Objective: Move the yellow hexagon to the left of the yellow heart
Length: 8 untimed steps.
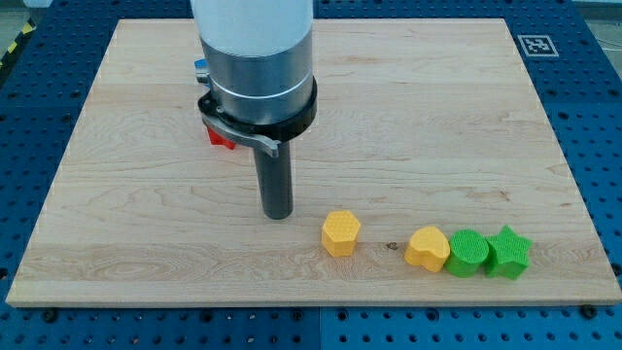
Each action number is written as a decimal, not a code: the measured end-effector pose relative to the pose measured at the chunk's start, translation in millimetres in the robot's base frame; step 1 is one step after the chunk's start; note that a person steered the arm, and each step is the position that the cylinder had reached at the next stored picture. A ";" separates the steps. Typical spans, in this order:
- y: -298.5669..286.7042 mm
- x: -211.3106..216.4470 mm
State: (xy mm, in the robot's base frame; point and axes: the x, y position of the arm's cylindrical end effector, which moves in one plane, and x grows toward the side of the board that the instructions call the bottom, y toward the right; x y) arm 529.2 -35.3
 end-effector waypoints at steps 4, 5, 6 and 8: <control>8.2 17.1; 27.3 34.1; 46.1 47.3; 27.4 39.4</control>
State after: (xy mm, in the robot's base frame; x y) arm 568.7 -8.0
